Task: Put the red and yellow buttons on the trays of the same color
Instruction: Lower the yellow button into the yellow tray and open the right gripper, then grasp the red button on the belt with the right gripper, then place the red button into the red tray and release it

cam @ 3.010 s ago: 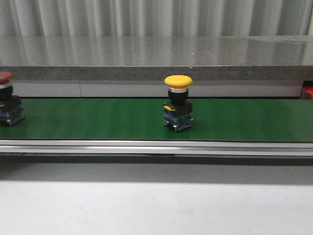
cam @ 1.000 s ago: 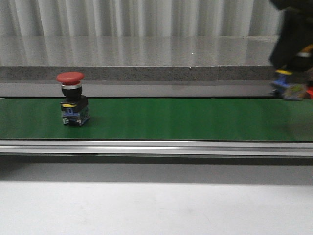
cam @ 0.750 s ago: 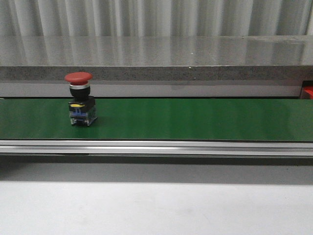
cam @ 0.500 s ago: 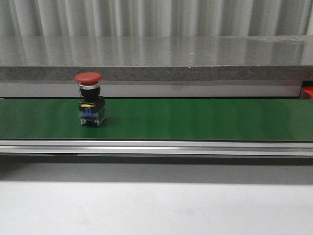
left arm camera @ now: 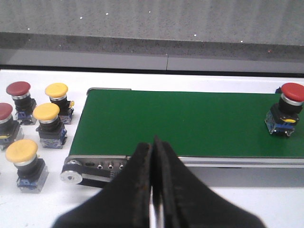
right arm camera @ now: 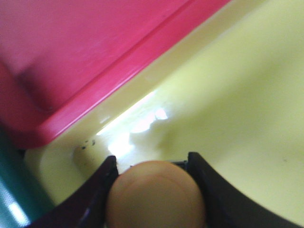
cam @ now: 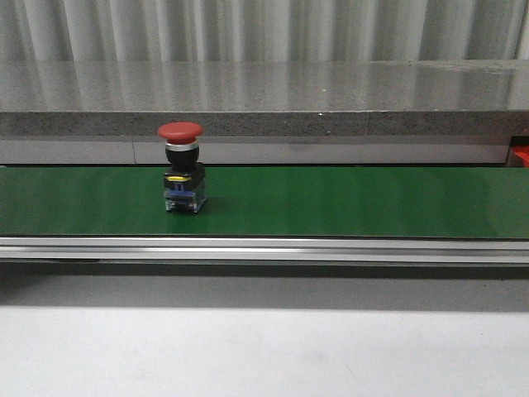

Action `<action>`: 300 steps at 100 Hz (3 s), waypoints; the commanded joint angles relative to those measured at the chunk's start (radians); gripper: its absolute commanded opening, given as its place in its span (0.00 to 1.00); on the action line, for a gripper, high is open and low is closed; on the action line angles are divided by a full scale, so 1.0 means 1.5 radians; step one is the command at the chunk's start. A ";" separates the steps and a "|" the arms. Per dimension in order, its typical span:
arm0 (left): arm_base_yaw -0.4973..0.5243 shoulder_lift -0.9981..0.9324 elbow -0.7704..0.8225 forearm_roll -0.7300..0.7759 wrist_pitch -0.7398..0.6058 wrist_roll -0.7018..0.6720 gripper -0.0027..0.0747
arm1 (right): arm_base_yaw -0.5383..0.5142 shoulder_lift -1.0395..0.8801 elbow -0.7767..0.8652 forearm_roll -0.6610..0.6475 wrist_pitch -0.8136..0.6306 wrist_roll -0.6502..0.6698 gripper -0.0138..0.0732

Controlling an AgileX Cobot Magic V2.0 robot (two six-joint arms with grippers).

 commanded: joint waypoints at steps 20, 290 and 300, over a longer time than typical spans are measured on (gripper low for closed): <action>-0.003 0.006 -0.018 -0.006 -0.053 -0.007 0.01 | -0.013 -0.011 -0.018 0.007 -0.031 -0.001 0.35; -0.003 0.005 -0.018 -0.006 -0.053 -0.007 0.01 | 0.661 -0.008 -0.220 0.006 0.178 -0.315 0.23; -0.003 0.005 -0.018 -0.006 -0.053 -0.007 0.01 | 0.613 -0.019 -0.288 -0.033 0.221 -0.269 0.23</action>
